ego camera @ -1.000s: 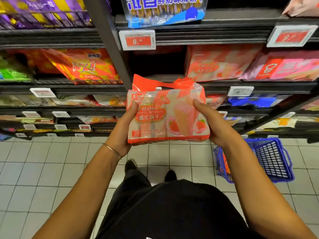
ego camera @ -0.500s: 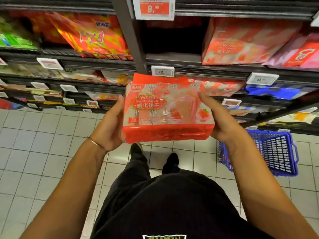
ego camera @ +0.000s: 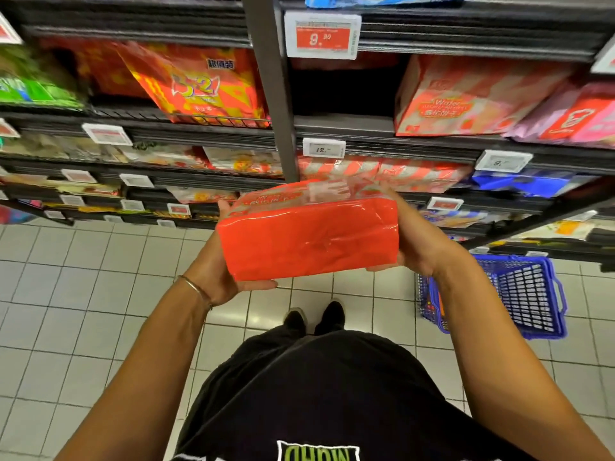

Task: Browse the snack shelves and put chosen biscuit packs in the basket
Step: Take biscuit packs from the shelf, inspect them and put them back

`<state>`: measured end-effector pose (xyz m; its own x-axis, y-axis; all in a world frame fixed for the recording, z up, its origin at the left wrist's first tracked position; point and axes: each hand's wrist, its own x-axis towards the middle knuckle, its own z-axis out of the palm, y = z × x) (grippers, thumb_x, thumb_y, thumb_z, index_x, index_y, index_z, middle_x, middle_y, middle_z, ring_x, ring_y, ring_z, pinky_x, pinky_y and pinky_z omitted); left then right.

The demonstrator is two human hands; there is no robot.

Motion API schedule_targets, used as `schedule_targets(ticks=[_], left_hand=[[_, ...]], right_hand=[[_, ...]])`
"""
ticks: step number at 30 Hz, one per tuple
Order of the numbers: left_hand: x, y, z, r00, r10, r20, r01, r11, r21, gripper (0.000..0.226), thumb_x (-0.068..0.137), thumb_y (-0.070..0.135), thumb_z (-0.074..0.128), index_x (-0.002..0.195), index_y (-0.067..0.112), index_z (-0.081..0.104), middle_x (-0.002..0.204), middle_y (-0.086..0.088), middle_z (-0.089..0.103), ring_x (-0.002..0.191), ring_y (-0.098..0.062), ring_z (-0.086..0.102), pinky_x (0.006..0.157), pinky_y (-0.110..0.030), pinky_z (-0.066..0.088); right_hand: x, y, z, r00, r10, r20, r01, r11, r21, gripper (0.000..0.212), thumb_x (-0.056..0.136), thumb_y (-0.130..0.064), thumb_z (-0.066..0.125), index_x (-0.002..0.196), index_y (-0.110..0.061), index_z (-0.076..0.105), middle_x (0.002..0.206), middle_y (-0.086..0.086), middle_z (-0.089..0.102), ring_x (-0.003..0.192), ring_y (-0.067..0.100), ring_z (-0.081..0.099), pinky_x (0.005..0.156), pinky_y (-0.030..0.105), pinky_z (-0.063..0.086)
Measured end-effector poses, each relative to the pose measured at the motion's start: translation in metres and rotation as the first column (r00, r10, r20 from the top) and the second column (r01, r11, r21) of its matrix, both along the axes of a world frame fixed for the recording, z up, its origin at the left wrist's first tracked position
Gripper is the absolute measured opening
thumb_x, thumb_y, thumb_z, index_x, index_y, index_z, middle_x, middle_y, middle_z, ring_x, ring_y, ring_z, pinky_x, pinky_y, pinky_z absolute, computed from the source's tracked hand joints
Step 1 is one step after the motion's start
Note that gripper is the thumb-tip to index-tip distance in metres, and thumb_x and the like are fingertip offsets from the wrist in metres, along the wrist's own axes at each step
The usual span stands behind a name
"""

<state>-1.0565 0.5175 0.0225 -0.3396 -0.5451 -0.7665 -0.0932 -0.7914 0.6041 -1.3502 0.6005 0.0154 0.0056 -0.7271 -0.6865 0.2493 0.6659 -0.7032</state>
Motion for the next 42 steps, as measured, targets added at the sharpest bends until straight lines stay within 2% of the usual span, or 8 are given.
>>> schedule_targets(ticks=[6,12,17,21,25,28,34,42], left_hand=[[0.003,-0.007,0.003,0.99,0.097,-0.103,-0.101,0.994,-0.033,0.055,0.101,0.07,0.037,0.099,0.036,0.08,0.108,-0.006,0.078,0.095,-0.03,0.076,0.072,-0.05,0.062],[0.006,-0.023,-0.004,0.916,0.133,-0.378,-0.181,0.979,-0.094,0.073,0.101,0.07,0.024,0.146,0.021,0.055,0.141,-0.013,0.063,0.129,-0.032,0.062,0.102,-0.048,0.055],[0.005,-0.014,0.005,0.874,0.035,-0.485,-0.094,0.991,-0.099,0.057,0.106,0.054,0.038,0.144,0.017,0.057,0.142,-0.012,0.063,0.131,-0.033,0.061,0.1,-0.051,0.055],[0.007,-0.01,0.022,0.816,-0.1,-0.57,-0.011,0.982,-0.187,0.058,0.1,0.042,0.058,0.151,0.015,0.049,0.144,-0.01,0.06,0.134,-0.033,0.057,0.107,-0.053,0.051],[0.0,-0.002,0.039,0.861,-0.214,-0.462,0.061,0.944,-0.325,0.107,0.071,0.055,0.086,0.158,0.022,0.034,0.143,-0.009,0.061,0.127,-0.029,0.063,0.098,-0.047,0.058],[-0.006,0.002,0.041,0.907,-0.188,-0.377,0.042,0.931,-0.361,0.082,0.092,0.061,0.058,0.158,0.018,0.034,0.142,-0.012,0.062,0.129,-0.03,0.062,0.097,-0.044,0.058],[0.009,-0.011,0.023,0.92,-0.076,-0.385,-0.035,0.962,-0.272,0.059,0.108,0.051,0.032,0.15,0.014,0.051,0.143,-0.013,0.061,0.134,-0.032,0.055,0.112,-0.051,0.038],[0.035,-0.011,0.009,0.855,0.194,-0.481,-0.212,0.977,0.017,0.042,0.1,0.056,0.05,0.117,0.025,0.071,0.115,-0.004,0.073,0.114,-0.031,0.064,0.103,-0.052,0.044]], right_hand=[[0.028,-0.007,0.019,0.993,-0.062,-0.1,0.066,0.997,0.04,0.061,0.085,-0.091,0.039,0.102,-0.045,0.076,0.104,0.003,0.081,0.091,0.027,0.079,0.066,0.045,0.062],[0.04,0.017,0.02,0.922,-0.305,0.24,0.314,0.949,-0.002,0.049,0.094,-0.055,0.062,0.126,-0.02,0.076,0.129,0.011,0.073,0.111,0.026,0.074,0.082,0.04,0.062],[0.062,0.029,0.005,0.852,-0.452,0.264,0.462,0.886,0.027,0.036,0.089,-0.044,0.07,0.107,-0.017,0.083,0.121,0.011,0.076,0.103,0.026,0.076,0.081,0.039,0.063],[0.069,0.028,-0.001,0.833,-0.509,0.218,0.518,0.855,0.018,0.046,0.096,-0.045,0.061,0.128,-0.012,0.071,0.131,0.015,0.071,0.118,0.031,0.07,0.092,0.044,0.061],[0.081,0.022,-0.004,0.834,-0.496,0.24,0.498,0.865,0.056,0.049,0.106,-0.044,0.049,0.139,-0.011,0.063,0.137,0.017,0.067,0.124,0.034,0.066,0.106,0.05,0.052],[0.09,0.025,-0.006,0.87,-0.45,0.201,0.441,0.893,0.093,0.046,0.107,-0.048,0.047,0.13,-0.015,0.07,0.125,0.013,0.073,0.11,0.029,0.071,0.109,0.049,0.05],[0.087,0.041,-0.009,0.967,-0.245,0.074,0.231,0.96,0.159,0.041,0.099,-0.058,0.058,0.088,-0.028,0.084,0.093,0.001,0.079,0.082,0.018,0.077,0.067,0.034,0.062],[0.088,0.046,-0.004,0.945,-0.268,0.186,0.266,0.963,0.035,0.052,0.086,-0.075,0.06,0.11,-0.029,0.071,0.082,-0.002,0.069,0.064,0.019,0.067,0.049,0.027,0.051]])
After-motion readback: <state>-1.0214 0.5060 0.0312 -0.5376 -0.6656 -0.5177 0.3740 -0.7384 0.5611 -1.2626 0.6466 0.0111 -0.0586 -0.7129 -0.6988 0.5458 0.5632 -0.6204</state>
